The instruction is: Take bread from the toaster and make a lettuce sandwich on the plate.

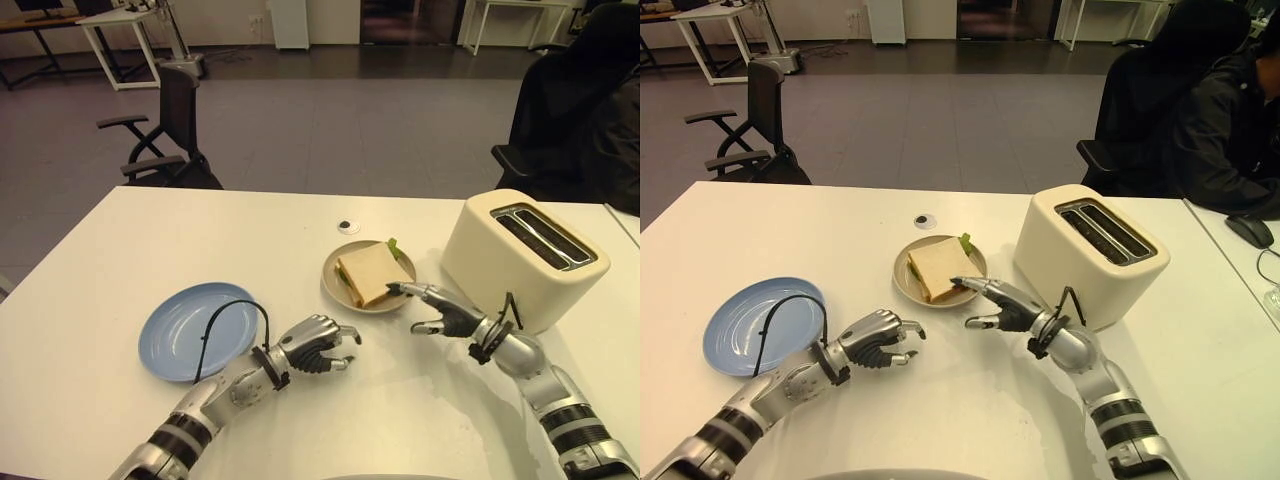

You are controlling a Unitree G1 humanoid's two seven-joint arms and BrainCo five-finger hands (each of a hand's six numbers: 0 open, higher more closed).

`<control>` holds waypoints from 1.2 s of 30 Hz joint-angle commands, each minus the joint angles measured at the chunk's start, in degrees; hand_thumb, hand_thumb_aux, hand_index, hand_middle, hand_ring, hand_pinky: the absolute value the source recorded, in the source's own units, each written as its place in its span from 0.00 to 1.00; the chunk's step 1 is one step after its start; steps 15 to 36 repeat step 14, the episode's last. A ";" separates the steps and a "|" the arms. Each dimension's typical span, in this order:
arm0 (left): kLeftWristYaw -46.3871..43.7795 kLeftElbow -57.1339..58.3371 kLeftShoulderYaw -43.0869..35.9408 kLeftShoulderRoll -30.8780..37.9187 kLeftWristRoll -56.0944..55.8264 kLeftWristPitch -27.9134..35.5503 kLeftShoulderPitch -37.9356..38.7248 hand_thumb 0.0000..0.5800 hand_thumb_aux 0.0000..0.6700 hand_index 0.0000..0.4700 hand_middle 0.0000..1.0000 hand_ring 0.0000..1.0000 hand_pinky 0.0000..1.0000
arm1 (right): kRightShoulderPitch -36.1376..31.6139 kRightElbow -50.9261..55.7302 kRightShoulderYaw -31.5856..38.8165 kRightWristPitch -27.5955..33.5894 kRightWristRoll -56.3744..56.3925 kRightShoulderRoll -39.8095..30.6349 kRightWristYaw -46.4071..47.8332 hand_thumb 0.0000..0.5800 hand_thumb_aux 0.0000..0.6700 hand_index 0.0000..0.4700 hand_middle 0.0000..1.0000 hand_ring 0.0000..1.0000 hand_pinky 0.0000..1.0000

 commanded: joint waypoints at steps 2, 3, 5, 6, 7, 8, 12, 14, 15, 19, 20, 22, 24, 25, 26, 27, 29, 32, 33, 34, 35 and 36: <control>-1.87 -12.49 8.08 -1.72 -13.03 1.68 2.59 0.00 0.00 0.00 0.00 0.00 0.00 | 1.86 -4.53 -3.59 1.54 13.37 1.37 3.33 0.00 0.00 0.00 0.05 0.05 0.05; -1.83 -12.21 9.12 -2.95 -13.80 2.65 2.00 0.00 0.00 0.00 0.00 0.00 0.00 | 1.88 -4.46 -3.55 1.43 14.15 2.20 3.50 0.00 0.00 0.00 0.00 0.00 0.00; -2.12 -11.07 10.21 -5.05 -14.30 4.40 1.08 0.00 0.00 0.00 0.00 0.00 0.00 | 1.83 -4.40 -3.74 1.42 15.53 3.73 3.71 0.00 0.00 0.00 0.00 0.00 0.00; -2.40 -10.59 10.40 -5.85 -14.27 4.93 0.99 0.00 0.00 0.00 0.00 0.00 0.00 | 1.81 -4.36 -3.94 1.36 16.12 4.35 3.82 0.00 0.00 0.00 0.00 0.00 0.00; -2.72 -10.21 10.52 -6.62 -14.26 5.24 1.07 0.00 0.00 0.00 0.00 0.00 0.00 | 1.79 -4.34 -4.16 1.27 16.57 4.91 3.90 0.00 0.00 0.00 0.00 0.00 0.00; -3.07 -9.86 10.60 -7.36 -14.34 5.44 1.30 0.00 0.00 0.00 0.00 0.00 0.00 | 1.72 -4.23 -4.36 1.25 17.23 5.50 4.12 0.00 0.00 0.00 0.00 0.00 0.00; -3.91 -9.53 10.92 -9.29 -13.68 5.53 2.46 0.00 0.00 0.00 0.00 0.00 0.00 | 1.26 -3.62 -5.33 1.02 17.83 6.79 4.24 0.00 0.00 0.00 0.00 0.00 0.00; -4.24 -9.59 11.36 -9.95 -13.67 5.61 2.73 0.00 0.00 0.00 0.00 0.00 0.00 | 1.29 -3.75 -5.85 1.02 18.15 7.15 4.43 0.00 0.00 0.00 0.00 0.00 0.00; -4.24 -9.59 11.36 -9.95 -13.67 5.61 2.73 0.00 0.00 0.00 0.00 0.00 0.00 | 1.29 -3.75 -5.85 1.02 18.15 7.15 4.43 0.00 0.00 0.00 0.00 0.00 0.00; -4.24 -9.59 11.36 -9.95 -13.67 5.61 2.73 0.00 0.00 0.00 0.00 0.00 0.00 | 1.29 -3.75 -5.85 1.02 18.15 7.15 4.43 0.00 0.00 0.00 0.00 0.00 0.00; -4.24 -9.59 11.36 -9.95 -13.67 5.61 2.73 0.00 0.00 0.00 0.00 0.00 0.00 | 1.29 -3.75 -5.85 1.02 18.15 7.15 4.43 0.00 0.00 0.00 0.00 0.00 0.00; -4.24 -9.59 11.36 -9.95 -13.67 5.61 2.73 0.00 0.00 0.00 0.00 0.00 0.00 | 1.29 -3.75 -5.85 1.02 18.15 7.15 4.43 0.00 0.00 0.00 0.00 0.00 0.00; -4.24 -9.59 11.36 -9.95 -13.67 5.61 2.73 0.00 0.00 0.00 0.00 0.00 0.00 | 1.29 -3.75 -5.85 1.02 18.15 7.15 4.43 0.00 0.00 0.00 0.00 0.00 0.00; -4.24 -9.59 11.36 -9.95 -13.67 5.61 2.73 0.00 0.00 0.00 0.00 0.00 0.00 | 1.29 -3.75 -5.85 1.02 18.15 7.15 4.43 0.00 0.00 0.00 0.00 0.00 0.00; -4.24 -9.59 11.36 -9.95 -13.67 5.61 2.73 0.00 0.00 0.00 0.00 0.00 0.00 | 1.29 -3.75 -5.85 1.02 18.15 7.15 4.43 0.00 0.00 0.00 0.00 0.00 0.00; -4.24 -9.59 11.36 -9.95 -13.67 5.61 2.73 0.00 0.00 0.00 0.00 0.00 0.00 | 1.29 -3.75 -5.85 1.02 18.15 7.15 4.43 0.00 0.00 0.00 0.00 0.00 0.00; -4.24 -9.59 11.36 -9.95 -13.67 5.61 2.73 0.00 0.00 0.00 0.00 0.00 0.00 | 1.29 -3.75 -5.85 1.02 18.15 7.15 4.43 0.00 0.00 0.00 0.00 0.00 0.00; -4.24 -9.59 11.36 -9.95 -13.67 5.61 2.73 0.00 0.00 0.00 0.00 0.00 0.00 | 1.29 -3.75 -5.85 1.02 18.15 7.15 4.43 0.00 0.00 0.00 0.00 0.00 0.00; -4.24 -9.59 11.36 -9.95 -13.67 5.61 2.73 0.00 0.00 0.00 0.00 0.00 0.00 | 1.29 -3.75 -5.85 1.02 18.15 7.15 4.43 0.00 0.00 0.00 0.00 0.00 0.00; -4.24 -9.59 11.36 -9.95 -13.67 5.61 2.73 0.00 0.00 0.00 0.00 0.00 0.00 | 1.29 -3.75 -5.85 1.02 18.15 7.15 4.43 0.00 0.00 0.00 0.00 0.00 0.00; -4.24 -9.59 11.36 -9.95 -13.67 5.61 2.73 0.00 0.00 0.00 0.00 0.00 0.00 | 1.29 -3.75 -5.85 1.02 18.15 7.15 4.43 0.00 0.00 0.00 0.00 0.00 0.00; -4.24 -9.59 11.36 -9.95 -13.67 5.61 2.73 0.00 0.00 0.00 0.00 0.00 0.00 | 1.29 -3.75 -5.85 1.02 18.15 7.15 4.43 0.00 0.00 0.00 0.00 0.00 0.00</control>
